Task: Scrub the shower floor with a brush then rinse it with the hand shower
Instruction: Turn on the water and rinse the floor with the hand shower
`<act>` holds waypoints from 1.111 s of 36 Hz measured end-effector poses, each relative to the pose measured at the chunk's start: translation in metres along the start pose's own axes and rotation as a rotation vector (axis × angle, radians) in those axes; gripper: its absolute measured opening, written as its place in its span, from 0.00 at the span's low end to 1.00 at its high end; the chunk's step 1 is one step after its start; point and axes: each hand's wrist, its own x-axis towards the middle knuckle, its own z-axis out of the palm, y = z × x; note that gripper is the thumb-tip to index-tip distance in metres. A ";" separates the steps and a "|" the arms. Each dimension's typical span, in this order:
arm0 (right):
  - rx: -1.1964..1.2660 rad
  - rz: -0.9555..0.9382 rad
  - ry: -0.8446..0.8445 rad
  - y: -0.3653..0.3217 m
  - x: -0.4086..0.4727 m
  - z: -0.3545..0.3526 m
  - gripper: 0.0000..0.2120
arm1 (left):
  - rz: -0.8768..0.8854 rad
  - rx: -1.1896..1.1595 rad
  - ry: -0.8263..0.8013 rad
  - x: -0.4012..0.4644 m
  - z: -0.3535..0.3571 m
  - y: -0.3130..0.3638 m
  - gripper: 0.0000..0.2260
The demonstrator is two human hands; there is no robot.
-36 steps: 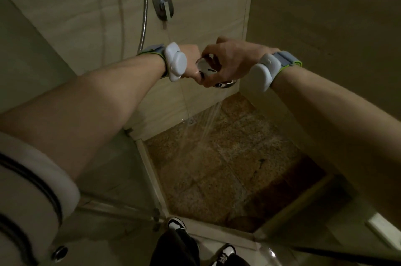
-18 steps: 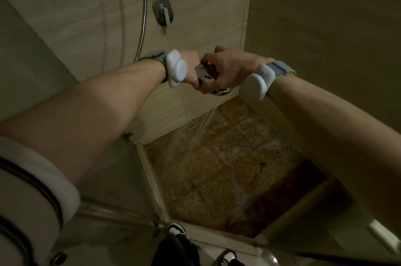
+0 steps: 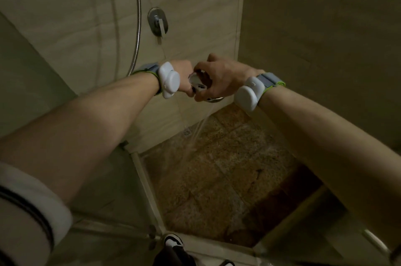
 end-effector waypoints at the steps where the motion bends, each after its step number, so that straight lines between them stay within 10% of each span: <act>1: -0.002 0.000 0.003 0.000 0.000 0.000 0.36 | -0.001 0.005 0.008 0.000 -0.001 0.000 0.21; 40: 0.058 -0.017 0.026 -0.007 0.000 0.001 0.37 | -0.066 -0.053 -0.005 -0.002 -0.006 -0.008 0.18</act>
